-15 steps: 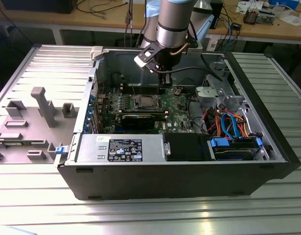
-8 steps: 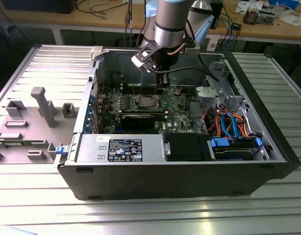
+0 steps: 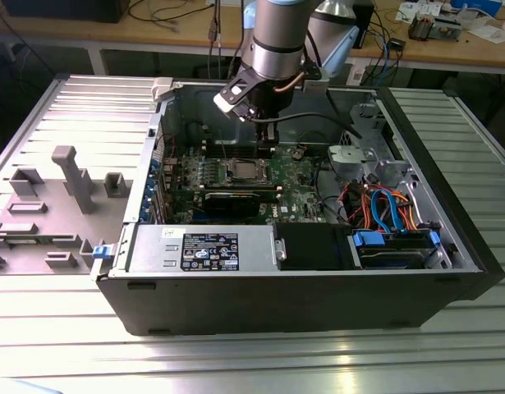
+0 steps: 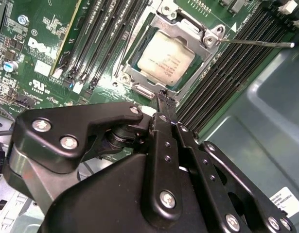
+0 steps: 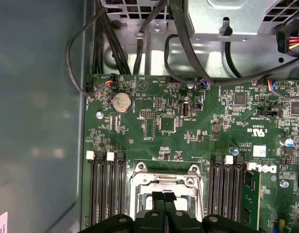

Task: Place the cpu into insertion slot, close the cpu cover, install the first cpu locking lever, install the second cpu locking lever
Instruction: 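Close the cpu cover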

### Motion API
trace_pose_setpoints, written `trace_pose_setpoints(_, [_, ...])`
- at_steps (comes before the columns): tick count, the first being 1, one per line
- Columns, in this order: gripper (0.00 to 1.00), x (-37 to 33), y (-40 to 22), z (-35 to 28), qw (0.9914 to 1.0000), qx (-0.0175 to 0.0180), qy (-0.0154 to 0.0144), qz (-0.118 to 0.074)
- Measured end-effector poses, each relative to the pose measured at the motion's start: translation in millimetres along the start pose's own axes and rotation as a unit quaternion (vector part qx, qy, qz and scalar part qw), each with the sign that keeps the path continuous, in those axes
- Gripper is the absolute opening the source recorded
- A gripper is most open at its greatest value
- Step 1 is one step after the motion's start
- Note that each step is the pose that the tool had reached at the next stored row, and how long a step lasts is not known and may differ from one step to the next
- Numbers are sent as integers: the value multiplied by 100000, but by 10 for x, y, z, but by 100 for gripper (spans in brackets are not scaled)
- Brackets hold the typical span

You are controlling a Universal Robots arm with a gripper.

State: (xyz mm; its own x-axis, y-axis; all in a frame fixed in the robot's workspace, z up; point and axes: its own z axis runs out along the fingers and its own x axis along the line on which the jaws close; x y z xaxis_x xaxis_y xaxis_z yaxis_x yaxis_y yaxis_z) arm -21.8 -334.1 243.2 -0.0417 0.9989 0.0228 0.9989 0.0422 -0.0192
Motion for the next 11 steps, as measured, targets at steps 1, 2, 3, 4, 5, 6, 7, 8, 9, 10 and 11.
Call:
trace_pose_setpoints(1, [11,0,-9,0,100000,3,-3,5])
trace_pose_setpoints(2, [11,1,-13,1,100000,2,-1,3])
trace_pose_setpoints(3, [11,1,-24,2,100000,3,-6,3])
trace_pose_setpoints(4, [11,1,-31,3,100000,4,-7,1])
trace_pose_setpoints(5, [11,1,-39,5,100000,4,-6,3])
trace_pose_setpoints(6, [11,2,-43,6,100000,2,-2,3])
trace_pose_setpoints(7, [11,2,-47,6,100000,3,-4,2])
trace_pose_setpoints(8, [11,2,-53,7,100000,1,-5,3])
trace_pose_setpoints(9, [11,2,-60,8,100000,4,-6,2])
trace_pose_setpoints(10, [11,2,-64,8,100000,3,-5,2])
trace_pose_setpoints(11, [11,3,-68,9,100000,1,-4,2])
